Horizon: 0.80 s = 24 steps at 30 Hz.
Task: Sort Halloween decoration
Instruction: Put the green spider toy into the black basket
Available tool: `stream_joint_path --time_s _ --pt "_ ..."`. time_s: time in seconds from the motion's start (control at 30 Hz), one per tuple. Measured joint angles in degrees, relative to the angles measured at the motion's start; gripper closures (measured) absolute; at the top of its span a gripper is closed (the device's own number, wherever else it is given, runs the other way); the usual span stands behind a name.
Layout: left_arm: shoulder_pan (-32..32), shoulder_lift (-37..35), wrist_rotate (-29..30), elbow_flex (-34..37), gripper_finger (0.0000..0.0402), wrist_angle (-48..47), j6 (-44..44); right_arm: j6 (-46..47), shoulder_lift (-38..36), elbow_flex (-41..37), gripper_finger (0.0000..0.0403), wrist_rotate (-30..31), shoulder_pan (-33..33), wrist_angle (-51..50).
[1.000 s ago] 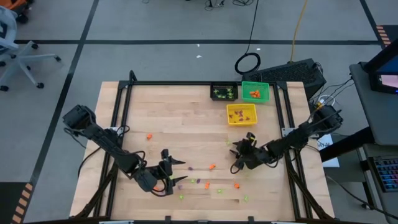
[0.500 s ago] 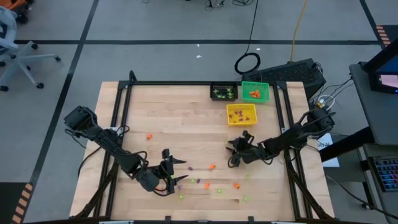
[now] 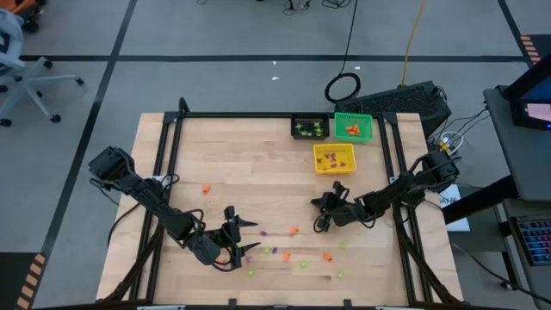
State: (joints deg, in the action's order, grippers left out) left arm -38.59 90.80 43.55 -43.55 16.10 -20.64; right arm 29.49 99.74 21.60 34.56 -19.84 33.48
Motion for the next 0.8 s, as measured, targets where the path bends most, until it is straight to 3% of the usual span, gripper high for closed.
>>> stream_joint_path --time_s 0.8 --pt "0.0 0.0 0.3 0.0 0.0128 0.0 0.1 -7.5 -7.3 -0.2 0.0403 -2.4 -1.9 4.6"
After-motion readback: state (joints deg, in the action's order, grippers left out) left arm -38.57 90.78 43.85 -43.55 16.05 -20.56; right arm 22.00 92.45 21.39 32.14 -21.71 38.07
